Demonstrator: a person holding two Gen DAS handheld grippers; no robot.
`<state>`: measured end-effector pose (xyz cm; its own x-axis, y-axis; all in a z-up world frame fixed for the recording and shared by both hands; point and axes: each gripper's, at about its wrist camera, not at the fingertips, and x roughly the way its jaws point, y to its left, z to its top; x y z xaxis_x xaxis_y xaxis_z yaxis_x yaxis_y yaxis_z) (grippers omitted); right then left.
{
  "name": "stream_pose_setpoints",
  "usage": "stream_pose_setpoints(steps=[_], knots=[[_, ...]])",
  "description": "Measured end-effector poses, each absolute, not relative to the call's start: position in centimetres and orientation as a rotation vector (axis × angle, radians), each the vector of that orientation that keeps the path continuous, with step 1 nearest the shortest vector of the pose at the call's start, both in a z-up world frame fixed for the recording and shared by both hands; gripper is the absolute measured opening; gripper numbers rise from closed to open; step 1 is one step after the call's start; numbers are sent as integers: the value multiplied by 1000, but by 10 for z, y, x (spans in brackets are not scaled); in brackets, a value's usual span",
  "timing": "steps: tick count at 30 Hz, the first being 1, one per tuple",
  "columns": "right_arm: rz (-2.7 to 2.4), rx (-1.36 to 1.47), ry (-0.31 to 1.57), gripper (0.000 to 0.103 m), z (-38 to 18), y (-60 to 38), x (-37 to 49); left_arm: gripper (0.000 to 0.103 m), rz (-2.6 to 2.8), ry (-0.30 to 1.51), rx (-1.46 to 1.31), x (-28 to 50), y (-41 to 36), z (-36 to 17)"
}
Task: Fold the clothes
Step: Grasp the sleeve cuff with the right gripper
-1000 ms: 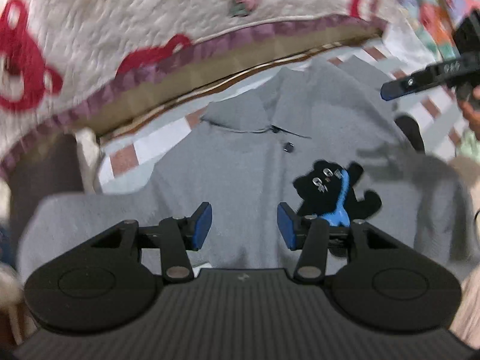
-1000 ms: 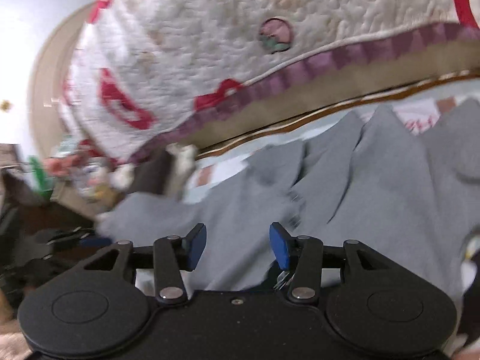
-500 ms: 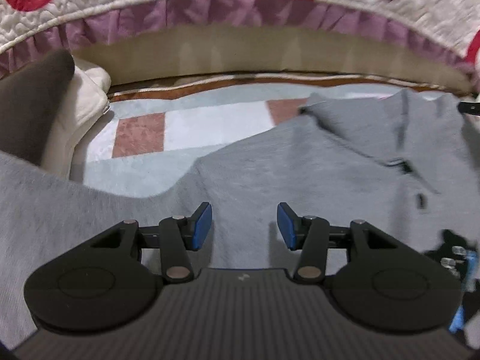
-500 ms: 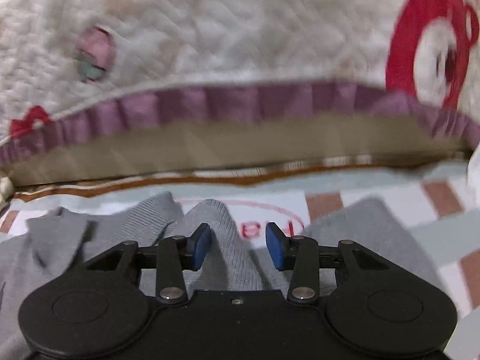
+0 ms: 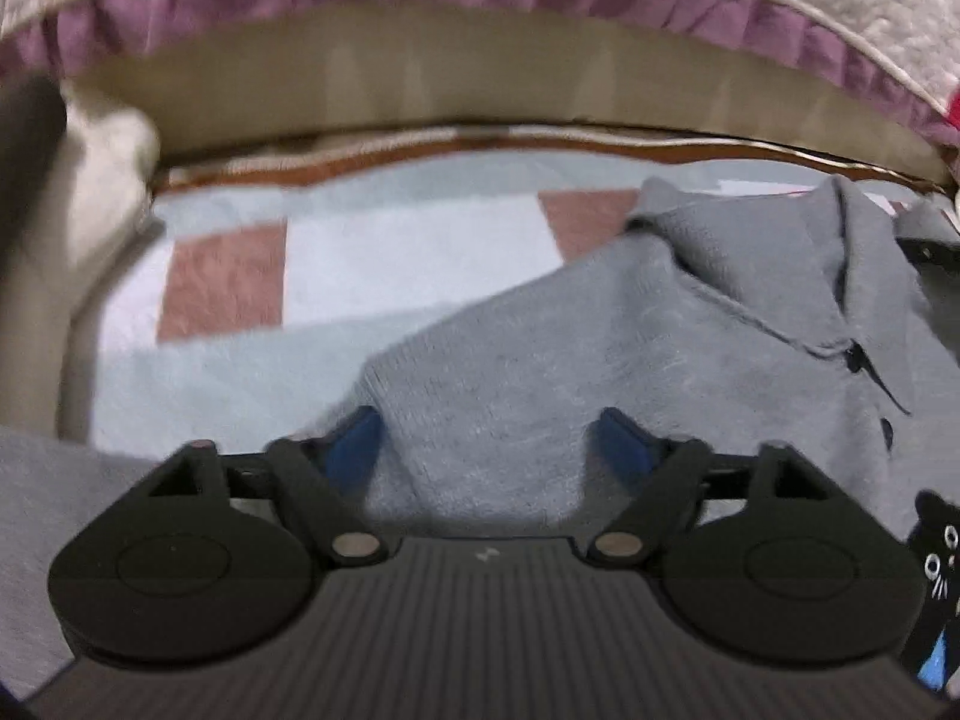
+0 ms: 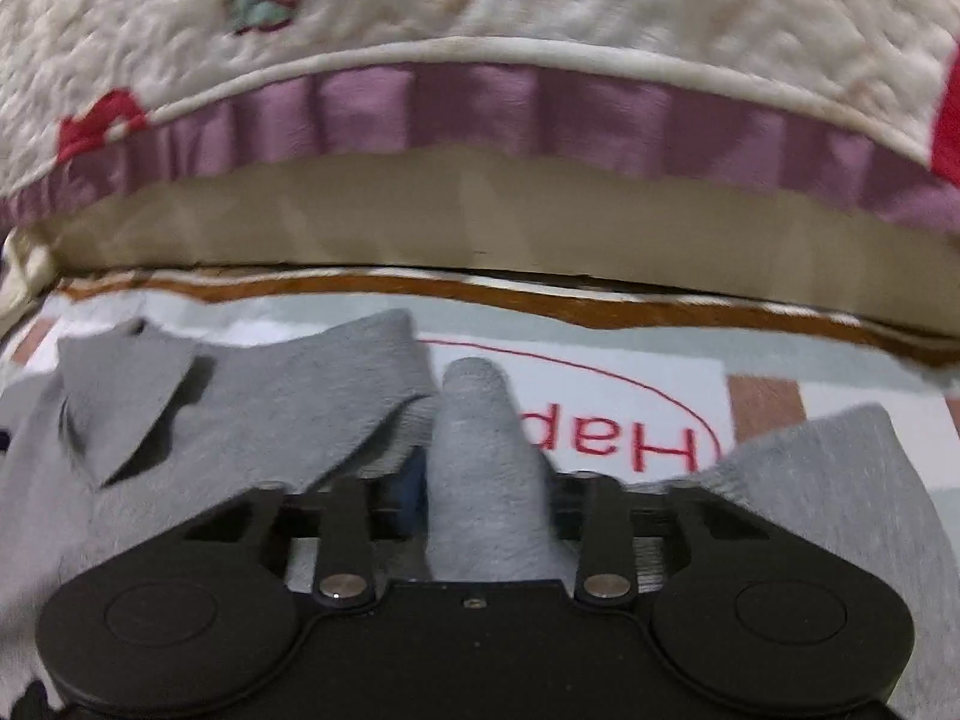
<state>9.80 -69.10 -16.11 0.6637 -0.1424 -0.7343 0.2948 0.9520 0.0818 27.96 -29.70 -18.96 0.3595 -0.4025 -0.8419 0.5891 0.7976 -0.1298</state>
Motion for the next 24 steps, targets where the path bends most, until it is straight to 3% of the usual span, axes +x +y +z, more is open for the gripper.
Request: stream_pose_setpoints(steps=[3, 6, 8, 10, 12, 14, 17, 19, 20, 21, 23, 24], knots=[[-233, 148, 792, 22, -155, -682, 97, 91, -620, 1009, 162, 280, -298, -192], [-241, 151, 788, 24, -152, -682, 95, 98, -617, 997, 246, 275, -309, -196], [-269, 190, 790, 29, -155, -688, 95, 97, -604, 985, 316, 273, -314, -195], [-300, 221, 798, 42, -159, -692, 96, 75, -596, 949, 339, 273, -313, -188], [-321, 234, 813, 44, -162, -694, 97, 36, -546, 954, 328, 282, -307, -183], [-331, 241, 819, 47, -164, -695, 98, 27, -520, 986, 300, 292, -297, -183], [-342, 257, 816, 52, -166, -695, 97, 37, -530, 994, 255, 299, -288, -184], [-343, 263, 813, 55, -167, -696, 97, 59, -528, 980, 270, 300, -289, -186], [-343, 269, 811, 55, -168, -697, 97, 78, -533, 981, 263, 299, -290, -190], [-343, 275, 808, 56, -168, -698, 97, 86, -543, 986, 250, 299, -291, -194], [-337, 281, 806, 56, -168, -699, 96, 93, -564, 983, 228, 297, -292, -200], [-334, 283, 805, 56, -168, -700, 96, 91, -580, 970, 233, 294, -294, -201]])
